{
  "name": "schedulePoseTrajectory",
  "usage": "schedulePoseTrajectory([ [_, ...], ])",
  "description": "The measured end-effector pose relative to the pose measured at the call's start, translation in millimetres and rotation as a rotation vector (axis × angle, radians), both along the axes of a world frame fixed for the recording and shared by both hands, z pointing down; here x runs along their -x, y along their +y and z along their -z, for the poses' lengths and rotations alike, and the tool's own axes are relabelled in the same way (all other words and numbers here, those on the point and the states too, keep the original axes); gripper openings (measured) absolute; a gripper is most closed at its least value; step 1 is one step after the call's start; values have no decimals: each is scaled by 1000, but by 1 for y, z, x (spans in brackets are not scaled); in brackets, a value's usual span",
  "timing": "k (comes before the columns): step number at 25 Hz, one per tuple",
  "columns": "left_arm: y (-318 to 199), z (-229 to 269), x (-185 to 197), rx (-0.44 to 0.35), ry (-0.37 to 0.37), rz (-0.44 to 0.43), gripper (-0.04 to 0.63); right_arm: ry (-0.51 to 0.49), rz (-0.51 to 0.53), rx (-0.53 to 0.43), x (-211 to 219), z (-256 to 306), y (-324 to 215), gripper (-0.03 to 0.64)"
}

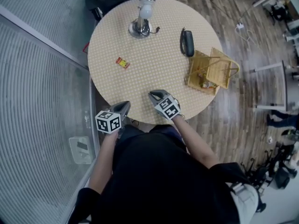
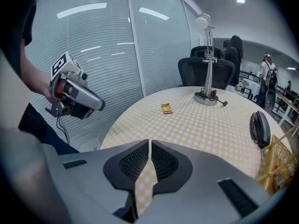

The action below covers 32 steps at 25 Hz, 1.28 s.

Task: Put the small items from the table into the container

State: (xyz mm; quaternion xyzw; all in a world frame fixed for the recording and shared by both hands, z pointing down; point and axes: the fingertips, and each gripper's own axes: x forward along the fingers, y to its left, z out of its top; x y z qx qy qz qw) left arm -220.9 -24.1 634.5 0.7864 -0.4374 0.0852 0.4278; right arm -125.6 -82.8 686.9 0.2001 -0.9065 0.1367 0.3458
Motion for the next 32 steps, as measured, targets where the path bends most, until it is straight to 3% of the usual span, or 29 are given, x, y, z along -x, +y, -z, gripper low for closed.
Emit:
schedulePoseTrajectory([
  [8, -10, -5, 47, -1, -13, -19, 3, 12, -1, 3, 51, -13, -35, 34],
  [16, -17, -21, 90, 20, -8, 44, 3, 60, 49, -12, 99, -30, -69, 42],
  [19, -18, -25, 97, 20, 0, 54, 3, 87, 71, -11, 118, -40, -83, 127],
  [32, -10, -41, 126, 82, 39, 78, 3, 214, 60, -31, 174, -71, -147, 216],
])
